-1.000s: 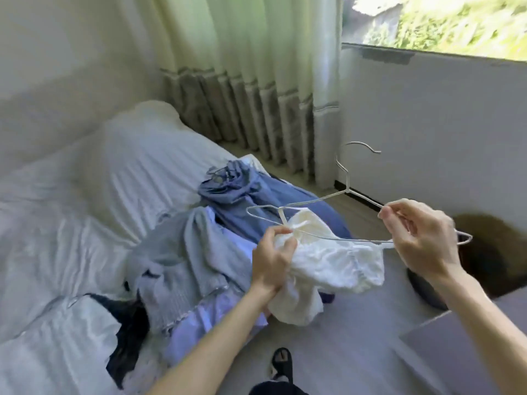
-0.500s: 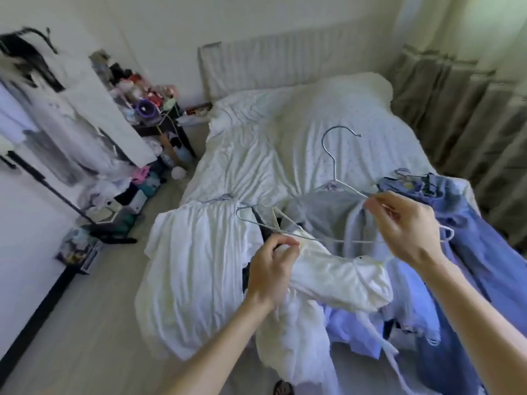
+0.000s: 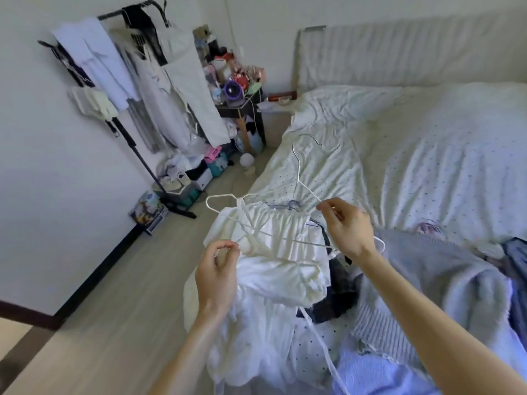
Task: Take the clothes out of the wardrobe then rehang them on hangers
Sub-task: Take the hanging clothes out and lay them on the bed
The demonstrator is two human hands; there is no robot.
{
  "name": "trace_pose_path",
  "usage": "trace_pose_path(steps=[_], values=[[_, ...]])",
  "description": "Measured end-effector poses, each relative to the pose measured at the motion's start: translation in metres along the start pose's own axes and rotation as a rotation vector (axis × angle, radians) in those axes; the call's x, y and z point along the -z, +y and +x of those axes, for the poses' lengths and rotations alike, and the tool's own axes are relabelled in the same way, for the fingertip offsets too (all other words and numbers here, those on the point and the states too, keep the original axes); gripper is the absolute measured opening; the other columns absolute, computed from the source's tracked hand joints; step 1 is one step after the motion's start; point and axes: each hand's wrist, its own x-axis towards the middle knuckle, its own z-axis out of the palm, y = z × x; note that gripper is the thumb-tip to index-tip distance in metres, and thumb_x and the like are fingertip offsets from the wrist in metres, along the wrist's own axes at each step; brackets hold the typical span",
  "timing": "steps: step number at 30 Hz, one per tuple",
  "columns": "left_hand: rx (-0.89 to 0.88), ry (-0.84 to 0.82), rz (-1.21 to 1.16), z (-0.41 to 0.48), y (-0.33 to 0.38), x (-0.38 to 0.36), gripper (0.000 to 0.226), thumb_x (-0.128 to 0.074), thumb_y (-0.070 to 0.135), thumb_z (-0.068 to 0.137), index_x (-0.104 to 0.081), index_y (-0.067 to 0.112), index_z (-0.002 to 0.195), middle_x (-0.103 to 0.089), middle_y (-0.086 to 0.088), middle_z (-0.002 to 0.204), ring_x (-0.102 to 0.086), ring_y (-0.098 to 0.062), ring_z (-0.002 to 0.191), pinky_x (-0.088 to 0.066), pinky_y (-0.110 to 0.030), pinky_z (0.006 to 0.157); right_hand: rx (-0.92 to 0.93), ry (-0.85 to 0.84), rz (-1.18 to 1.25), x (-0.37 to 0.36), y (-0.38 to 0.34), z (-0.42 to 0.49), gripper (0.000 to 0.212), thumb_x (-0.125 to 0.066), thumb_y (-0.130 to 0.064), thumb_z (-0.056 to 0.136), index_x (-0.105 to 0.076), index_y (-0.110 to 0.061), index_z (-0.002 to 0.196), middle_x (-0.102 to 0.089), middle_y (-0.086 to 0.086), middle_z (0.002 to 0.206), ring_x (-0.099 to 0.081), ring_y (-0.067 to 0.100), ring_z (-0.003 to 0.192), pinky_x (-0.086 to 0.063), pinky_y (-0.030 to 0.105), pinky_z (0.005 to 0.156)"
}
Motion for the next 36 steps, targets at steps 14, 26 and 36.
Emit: trace_pose_path(steps=[14,26,36], values=[[0.150,0.121,0.243,0.142,-0.085,-0.076,0.008,-0.054,0.031,0.094,-0.056,0.037,0.090,-0.063,0.020,0.082,-0.059,-0.001,0.084,-0.041,-0.021,0.067,-0.144,-0.179,-0.061,-0.095,0.063,0.154,0.021,-0.047,-0.042,0.097,-0.066,-0.037,0.091,-0.060,-0.008,0.057,-0.058,0.014,0.061,-0.040,0.027,0.052],[0.226,-0.568,1.068,0.263,-0.286,-0.137,0.060,-0.051,0.050,0.096,-0.039,0.020,0.147,-0.033,-0.010,0.154,-0.036,-0.030,0.138,-0.037,-0.043,0.107,-0.485,-0.334,-0.271,-0.229,0.189,0.250,0.020,-0.047,-0.043,0.099,-0.066,-0.037,0.101,-0.063,-0.004,0.077,-0.060,0.023,0.076,-0.042,0.031,0.061],[-0.289,-0.804,1.106,0.430,-0.324,-0.256,0.036,-0.038,0.032,0.103,-0.054,0.029,0.134,-0.062,0.004,0.127,-0.048,-0.018,0.129,-0.013,-0.044,0.120,-0.635,-0.332,-0.270,-0.294,0.262,0.293,0.017,-0.052,-0.038,0.097,-0.069,-0.041,0.093,-0.066,-0.009,0.071,-0.061,0.018,0.073,-0.042,0.028,0.059]])
